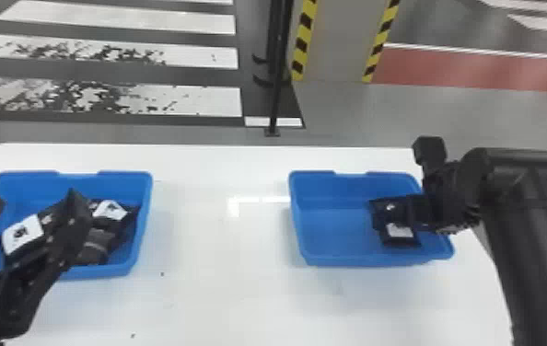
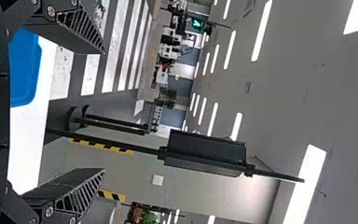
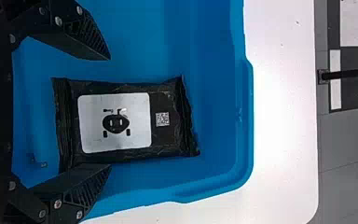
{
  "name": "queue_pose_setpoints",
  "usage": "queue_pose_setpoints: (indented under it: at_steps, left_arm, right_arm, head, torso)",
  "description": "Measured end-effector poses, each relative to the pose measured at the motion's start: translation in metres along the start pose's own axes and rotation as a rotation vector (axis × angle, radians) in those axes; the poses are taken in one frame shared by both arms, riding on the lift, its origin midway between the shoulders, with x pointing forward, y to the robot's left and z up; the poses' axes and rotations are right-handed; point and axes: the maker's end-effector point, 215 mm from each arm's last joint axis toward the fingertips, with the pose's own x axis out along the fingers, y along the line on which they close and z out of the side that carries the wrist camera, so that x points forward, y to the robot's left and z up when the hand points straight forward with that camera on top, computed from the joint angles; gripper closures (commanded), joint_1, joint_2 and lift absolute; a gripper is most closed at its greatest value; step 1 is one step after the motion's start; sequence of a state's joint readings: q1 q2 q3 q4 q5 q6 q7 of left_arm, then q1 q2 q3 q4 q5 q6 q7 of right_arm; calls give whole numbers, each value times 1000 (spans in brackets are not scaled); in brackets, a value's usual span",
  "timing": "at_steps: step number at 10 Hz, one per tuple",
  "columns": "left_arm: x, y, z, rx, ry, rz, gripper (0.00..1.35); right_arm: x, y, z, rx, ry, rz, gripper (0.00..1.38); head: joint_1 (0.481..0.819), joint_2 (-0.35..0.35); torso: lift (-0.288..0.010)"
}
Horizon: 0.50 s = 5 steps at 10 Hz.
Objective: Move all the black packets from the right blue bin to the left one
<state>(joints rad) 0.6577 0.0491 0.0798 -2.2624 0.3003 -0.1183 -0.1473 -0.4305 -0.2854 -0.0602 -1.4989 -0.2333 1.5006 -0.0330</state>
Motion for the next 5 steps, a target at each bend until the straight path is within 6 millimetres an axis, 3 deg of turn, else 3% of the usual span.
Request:
queue_pose_setpoints:
  at_steps: [2, 5]
  left_arm:
    - [0, 0, 0, -2, -2, 1, 136]
    - [-2, 4, -5, -19, 4, 9, 136]
  right_arm:
    - [4, -2, -3, 6, 15, -5, 265]
    - [12, -7, -10, 18, 43, -9, 667]
  head:
    - [695, -151]
    - [695, -154]
  torso:
    - [-140]
    - [-140]
